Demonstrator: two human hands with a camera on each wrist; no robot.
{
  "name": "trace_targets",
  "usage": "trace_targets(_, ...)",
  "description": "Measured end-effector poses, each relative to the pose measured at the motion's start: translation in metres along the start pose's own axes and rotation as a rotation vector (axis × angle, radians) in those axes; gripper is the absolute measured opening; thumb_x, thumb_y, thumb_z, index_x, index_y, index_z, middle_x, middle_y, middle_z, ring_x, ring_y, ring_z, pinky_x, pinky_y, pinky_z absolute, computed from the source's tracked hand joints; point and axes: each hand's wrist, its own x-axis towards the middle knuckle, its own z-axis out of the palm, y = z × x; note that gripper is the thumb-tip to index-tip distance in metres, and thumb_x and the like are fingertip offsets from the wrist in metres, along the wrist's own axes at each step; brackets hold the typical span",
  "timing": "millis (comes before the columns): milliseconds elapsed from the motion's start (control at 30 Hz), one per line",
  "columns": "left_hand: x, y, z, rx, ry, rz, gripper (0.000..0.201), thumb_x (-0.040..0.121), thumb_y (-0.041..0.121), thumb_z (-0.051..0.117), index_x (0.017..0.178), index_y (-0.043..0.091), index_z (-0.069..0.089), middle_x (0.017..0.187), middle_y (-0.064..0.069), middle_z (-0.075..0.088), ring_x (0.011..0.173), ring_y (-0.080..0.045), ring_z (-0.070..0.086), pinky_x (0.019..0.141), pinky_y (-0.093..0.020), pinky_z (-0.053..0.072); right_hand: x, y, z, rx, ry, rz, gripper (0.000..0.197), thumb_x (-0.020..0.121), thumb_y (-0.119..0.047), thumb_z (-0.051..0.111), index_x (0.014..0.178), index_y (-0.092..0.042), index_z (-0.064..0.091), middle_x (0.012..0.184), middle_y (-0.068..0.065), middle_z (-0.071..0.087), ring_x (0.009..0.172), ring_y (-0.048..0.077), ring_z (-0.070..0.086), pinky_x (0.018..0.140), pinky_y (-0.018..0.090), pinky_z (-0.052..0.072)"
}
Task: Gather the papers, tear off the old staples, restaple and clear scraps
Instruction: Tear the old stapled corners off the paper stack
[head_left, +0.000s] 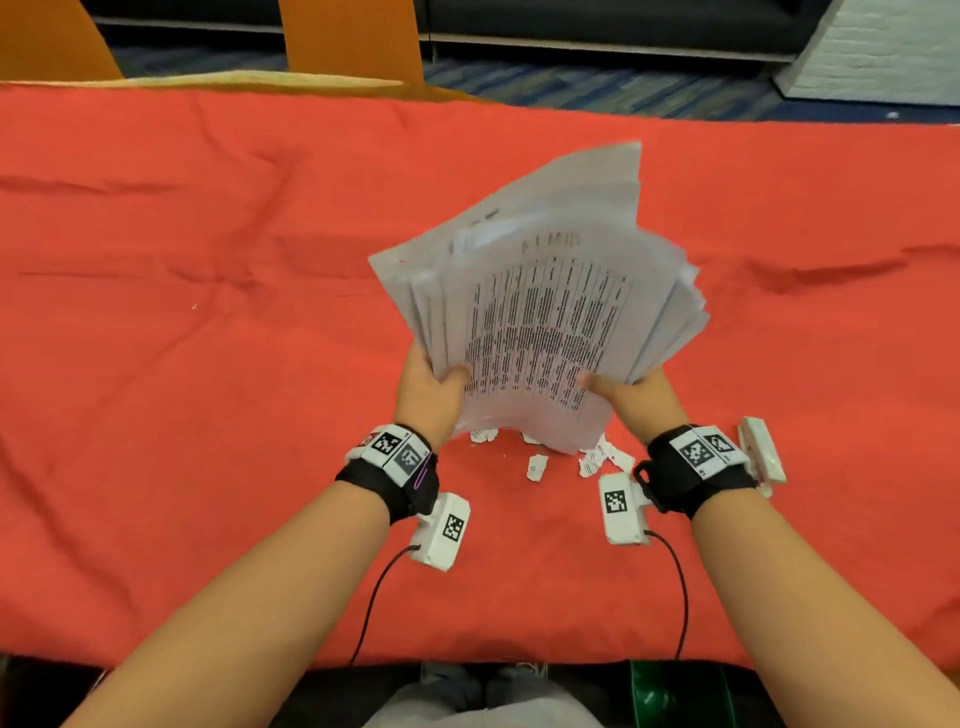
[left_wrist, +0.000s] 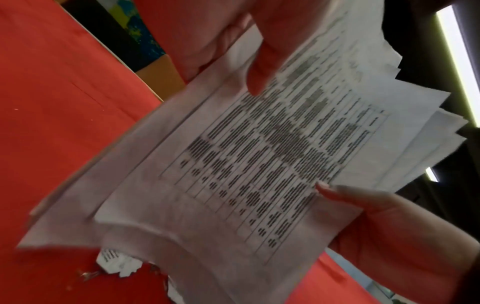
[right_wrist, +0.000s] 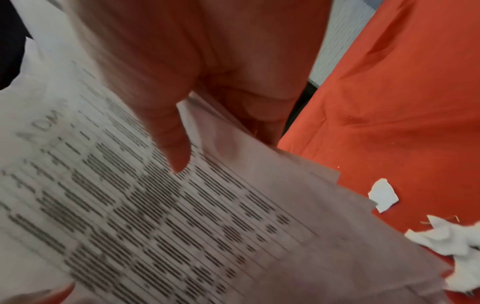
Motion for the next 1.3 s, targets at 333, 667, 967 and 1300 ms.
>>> trace_targets(333, 0.010, 0.009, -0.002, -0.132, -0.048, -0.002, 0.056, 0.073, 0.010, 0.079, 0.123, 0.012, 0.054, 0.115, -0.002, 0.069, 0.105, -0.013, 0.067, 0.096, -0.035, 0.053, 0.009, -0.012, 0.009, 0.197, -0.027, -0.012, 0.034, 0.070, -0.011, 0.080, 0.100, -0.025, 0.070, 0.108, 0.005, 0.073, 0.102, 0.022, 0.069, 0.092, 0.048, 0.053)
trace_targets(667, 0.027, 0.017, -0.006, -0.211, -0.089, 0.062, 0.058, 0.073, 0.000, 0.077, 0.125, 0.000, 0.052, 0.119, -0.014, 0.066, 0.109, -0.020, 0.065, 0.089, -0.028, 0.054, 0.016, -0.012, -0.002, 0.301, -0.021, -0.017, 0.055, 0.051, -0.028, 0.091, 0.102, -0.019, 0.072, 0.103, 0.005, 0.075, 0.100, 0.025, 0.069, 0.094, 0.051, 0.052)
trace_targets(967, 0.020, 0.040, 0.007, -0.206, -0.019, 0.146, 0.021, 0.086, 0.007, 0.067, 0.104, 0.017, 0.066, 0.094, 0.006, 0.070, 0.087, -0.004, 0.065, 0.079, -0.019, 0.051, 0.019, -0.035, 0.007, 0.215, 0.082, -0.155, 0.025, 0.077, -0.014, 0.077, 0.097, -0.027, 0.069, 0.104, -0.001, 0.073, 0.099, 0.014, 0.069, 0.090, 0.037, 0.055)
trace_targets(1300, 0.023, 0.010, 0.003, -0.151, -0.078, 0.004, 0.033, 0.080, 0.006, 0.073, 0.112, 0.010, 0.065, 0.106, -0.003, 0.071, 0.099, -0.014, 0.067, 0.086, -0.029, 0.051, 0.024, 0.006, 0.009, 0.207, -0.029, 0.033, 0.033, 0.072, -0.007, 0.078, 0.094, -0.030, 0.071, 0.104, -0.005, 0.074, 0.101, 0.012, 0.068, 0.097, 0.039, 0.050)
